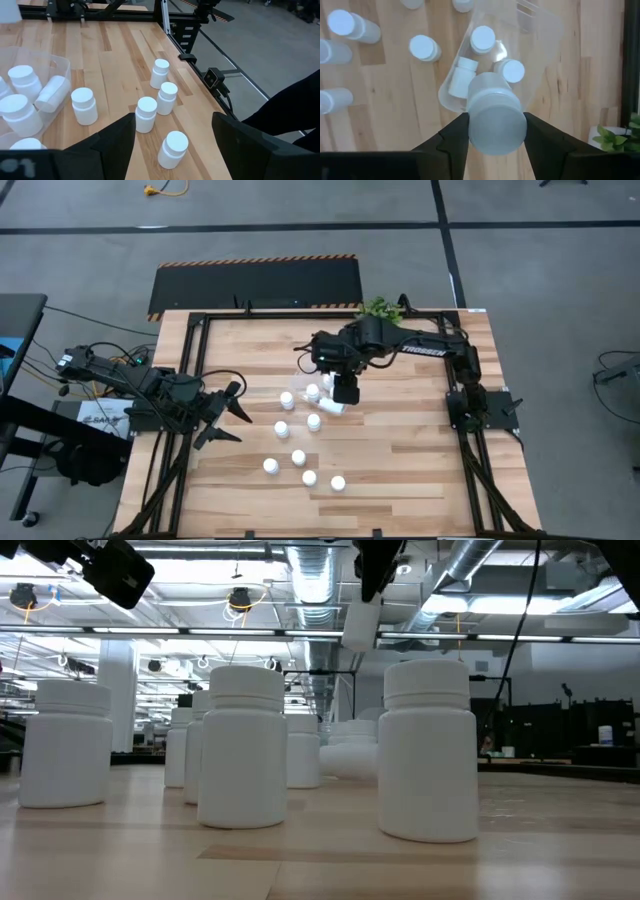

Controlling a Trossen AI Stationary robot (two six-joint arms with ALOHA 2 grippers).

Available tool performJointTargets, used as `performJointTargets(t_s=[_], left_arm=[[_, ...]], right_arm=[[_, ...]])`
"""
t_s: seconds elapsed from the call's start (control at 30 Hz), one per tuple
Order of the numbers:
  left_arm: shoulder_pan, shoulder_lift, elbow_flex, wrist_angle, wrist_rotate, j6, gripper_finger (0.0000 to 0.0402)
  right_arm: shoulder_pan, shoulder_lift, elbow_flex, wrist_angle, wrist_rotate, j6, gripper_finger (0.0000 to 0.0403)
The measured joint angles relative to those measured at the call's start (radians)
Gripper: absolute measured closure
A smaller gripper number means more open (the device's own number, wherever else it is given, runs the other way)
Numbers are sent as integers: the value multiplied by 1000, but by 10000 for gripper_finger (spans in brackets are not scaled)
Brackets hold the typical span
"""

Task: Pick and place pill bottles into a basket
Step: Put the pill bottle into the bin

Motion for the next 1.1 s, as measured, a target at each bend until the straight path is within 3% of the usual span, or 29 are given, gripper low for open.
performJointTargets(t_s=[0.53, 0.87, 1.1], left_arm=[[0, 0, 0, 0, -12, -9, 150], [0, 0, 0, -4, -12, -24, 150], [0, 0, 0, -3, -24, -24, 150]], right_arm=[[-45, -23, -9, 2, 28, -28, 245], [-68, -57, -267, -2, -3, -36, 245], [-32, -54, -301, 40, -7, -53, 251]])
